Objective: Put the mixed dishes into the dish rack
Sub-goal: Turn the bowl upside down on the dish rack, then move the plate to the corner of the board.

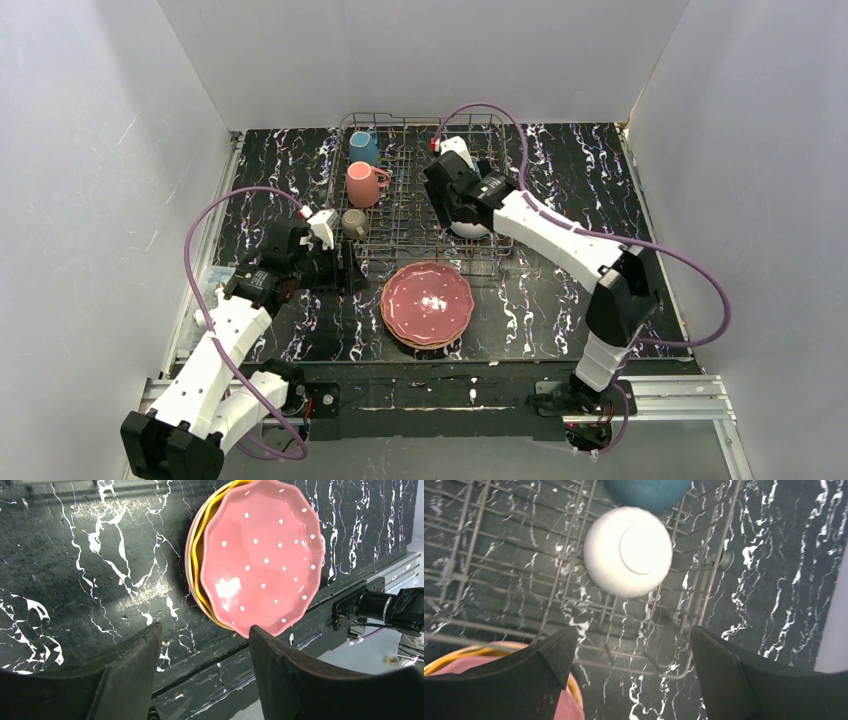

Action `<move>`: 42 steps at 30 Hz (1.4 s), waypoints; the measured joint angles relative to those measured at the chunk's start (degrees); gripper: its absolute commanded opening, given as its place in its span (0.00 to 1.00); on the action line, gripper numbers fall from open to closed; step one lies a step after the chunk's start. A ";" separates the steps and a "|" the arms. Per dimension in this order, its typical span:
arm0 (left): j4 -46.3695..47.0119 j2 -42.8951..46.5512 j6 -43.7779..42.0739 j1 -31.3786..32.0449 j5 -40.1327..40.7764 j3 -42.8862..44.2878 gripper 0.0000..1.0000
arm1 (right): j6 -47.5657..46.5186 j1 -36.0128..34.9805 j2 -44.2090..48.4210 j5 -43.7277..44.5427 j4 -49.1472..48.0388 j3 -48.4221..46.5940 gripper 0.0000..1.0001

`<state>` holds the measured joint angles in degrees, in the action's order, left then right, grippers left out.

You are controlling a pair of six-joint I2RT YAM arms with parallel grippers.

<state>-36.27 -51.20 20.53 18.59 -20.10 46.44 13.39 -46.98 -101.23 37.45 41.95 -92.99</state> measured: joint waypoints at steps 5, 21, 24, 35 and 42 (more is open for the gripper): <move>-0.20 -0.13 0.04 0.00 0.20 -0.02 0.69 | 1.88 0.00 6.29 -5.35 -0.59 4.20 0.91; -0.46 -1.22 3.69 0.68 0.24 -1.92 0.78 | 11.08 -0.02 26.75 -22.38 -5.68 24.46 0.88; -0.68 -2.16 5.31 0.68 0.22 -2.49 0.78 | 12.96 -0.02 30.49 -24.24 -6.67 28.33 0.88; 1.44 -6.05 11.26 1.81 -0.50 -5.62 0.80 | 20.17 -0.02 35.76 -30.34 -14.03 43.36 0.88; 8.22 -12.07 15.76 5.62 -0.90 -6.45 0.82 | 25.59 -0.02 36.20 -33.64 -23.12 52.35 0.92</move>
<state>-28.05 -63.26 36.29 24.21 -20.99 39.99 38.98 -47.00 -65.04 3.81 18.83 -40.64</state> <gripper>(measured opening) 0.810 0.890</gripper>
